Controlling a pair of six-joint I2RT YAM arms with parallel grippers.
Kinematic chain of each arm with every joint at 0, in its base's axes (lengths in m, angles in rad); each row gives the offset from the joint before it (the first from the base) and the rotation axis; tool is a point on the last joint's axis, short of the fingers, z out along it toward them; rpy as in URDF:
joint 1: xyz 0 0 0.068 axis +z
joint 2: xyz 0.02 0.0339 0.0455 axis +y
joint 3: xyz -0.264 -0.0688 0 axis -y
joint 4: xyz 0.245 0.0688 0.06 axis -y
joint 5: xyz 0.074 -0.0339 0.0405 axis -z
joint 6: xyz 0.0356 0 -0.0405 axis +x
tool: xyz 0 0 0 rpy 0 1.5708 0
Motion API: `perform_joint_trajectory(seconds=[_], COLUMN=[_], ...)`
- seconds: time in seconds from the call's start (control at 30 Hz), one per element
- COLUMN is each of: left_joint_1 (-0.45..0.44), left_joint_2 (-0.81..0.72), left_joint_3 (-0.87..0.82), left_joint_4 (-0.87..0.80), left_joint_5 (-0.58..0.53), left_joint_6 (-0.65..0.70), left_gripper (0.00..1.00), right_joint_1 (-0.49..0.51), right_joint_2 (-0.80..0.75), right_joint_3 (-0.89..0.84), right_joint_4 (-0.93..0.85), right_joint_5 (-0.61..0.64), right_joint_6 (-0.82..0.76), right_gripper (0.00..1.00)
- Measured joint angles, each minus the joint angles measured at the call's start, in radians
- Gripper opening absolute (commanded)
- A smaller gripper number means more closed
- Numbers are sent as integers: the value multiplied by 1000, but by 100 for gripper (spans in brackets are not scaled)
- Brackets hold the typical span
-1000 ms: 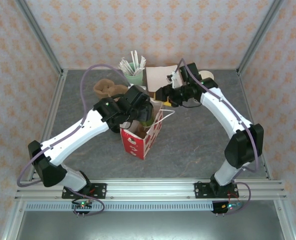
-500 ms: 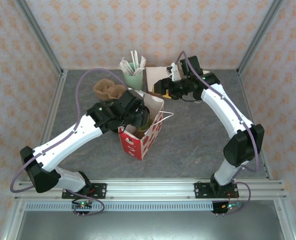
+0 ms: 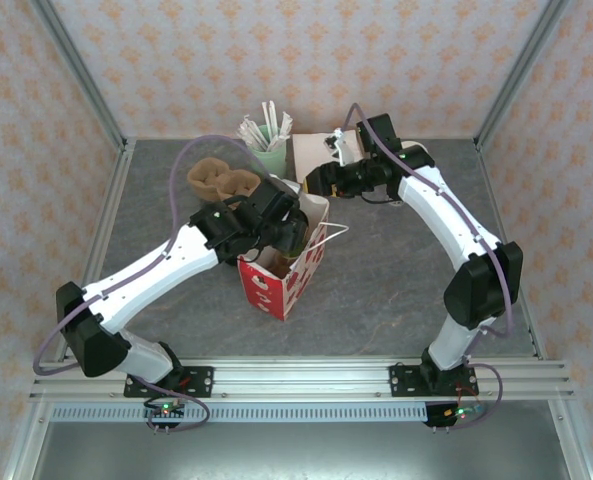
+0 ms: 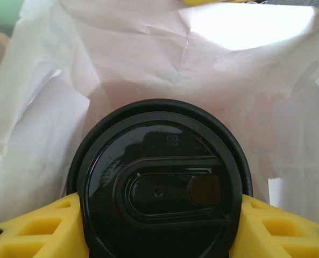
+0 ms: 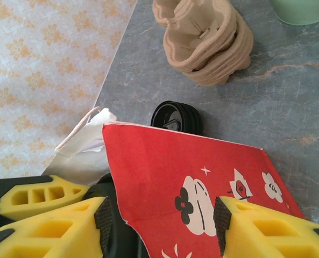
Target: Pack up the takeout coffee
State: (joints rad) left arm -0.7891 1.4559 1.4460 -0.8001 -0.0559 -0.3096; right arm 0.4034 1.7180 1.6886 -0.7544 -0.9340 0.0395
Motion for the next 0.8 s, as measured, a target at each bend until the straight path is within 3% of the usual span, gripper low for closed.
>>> perform_joint_trajectory(seconds=[0.5,0.8], left_joint_1=[15,31], left_joint_2=[42,52], left_joint_3=[-1,-1], left_joint_4=[29,38], left_joint_5=[0,0], left_joint_6=[57,74], left_gripper=[57,57], right_joint_1=[0,5], right_joint_2=[3,3], right_joint_3=[6,6], right_joint_4=[-53,-60], right_joint_5=[-10,11], right_joint_6=[-163,-228], right_gripper=[53,41])
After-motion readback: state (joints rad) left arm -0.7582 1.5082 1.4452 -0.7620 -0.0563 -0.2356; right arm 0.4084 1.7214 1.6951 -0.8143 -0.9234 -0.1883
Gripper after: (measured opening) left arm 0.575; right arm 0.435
